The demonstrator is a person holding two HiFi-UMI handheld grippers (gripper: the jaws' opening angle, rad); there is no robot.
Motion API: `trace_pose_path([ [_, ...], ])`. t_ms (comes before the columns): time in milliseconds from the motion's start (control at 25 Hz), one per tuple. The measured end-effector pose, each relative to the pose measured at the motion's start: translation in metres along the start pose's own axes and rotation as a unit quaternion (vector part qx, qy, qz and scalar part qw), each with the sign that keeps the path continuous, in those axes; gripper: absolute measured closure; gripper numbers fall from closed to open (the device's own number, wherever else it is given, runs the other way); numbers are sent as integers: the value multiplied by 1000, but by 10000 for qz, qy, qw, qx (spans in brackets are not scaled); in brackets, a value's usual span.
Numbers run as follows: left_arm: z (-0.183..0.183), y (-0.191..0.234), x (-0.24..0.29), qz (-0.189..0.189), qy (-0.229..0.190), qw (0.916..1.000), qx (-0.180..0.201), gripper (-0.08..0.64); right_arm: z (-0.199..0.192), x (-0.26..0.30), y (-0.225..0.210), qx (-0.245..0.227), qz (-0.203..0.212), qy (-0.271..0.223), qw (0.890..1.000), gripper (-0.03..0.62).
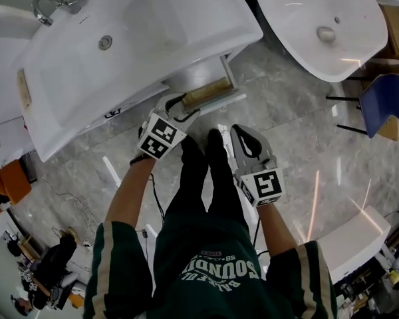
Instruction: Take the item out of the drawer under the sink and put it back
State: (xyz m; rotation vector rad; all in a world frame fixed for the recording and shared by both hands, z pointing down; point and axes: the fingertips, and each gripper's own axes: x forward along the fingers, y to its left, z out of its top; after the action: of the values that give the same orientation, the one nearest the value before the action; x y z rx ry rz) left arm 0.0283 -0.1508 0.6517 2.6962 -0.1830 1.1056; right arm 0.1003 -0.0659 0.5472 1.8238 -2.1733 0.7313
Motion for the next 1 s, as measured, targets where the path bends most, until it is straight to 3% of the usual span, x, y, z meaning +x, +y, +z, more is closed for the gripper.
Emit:
trace_pose_path([
  [40,-3,0,7,-30,69,10000,41,262,-3,0,-1,8,-19,29,10000,591],
  [120,-8,1,19,-100,221,9996,137,222,-8,1,-3,29,-27,-29,10000,591],
  [640,-45,10,84,-442,1105,9918,465,227,-35,3,-7,241,-101,-9,9997,591],
  [1000,-84,27,135,-556,1758,9799,765,238,-57,9,-19,419,-214,125,9988,591],
])
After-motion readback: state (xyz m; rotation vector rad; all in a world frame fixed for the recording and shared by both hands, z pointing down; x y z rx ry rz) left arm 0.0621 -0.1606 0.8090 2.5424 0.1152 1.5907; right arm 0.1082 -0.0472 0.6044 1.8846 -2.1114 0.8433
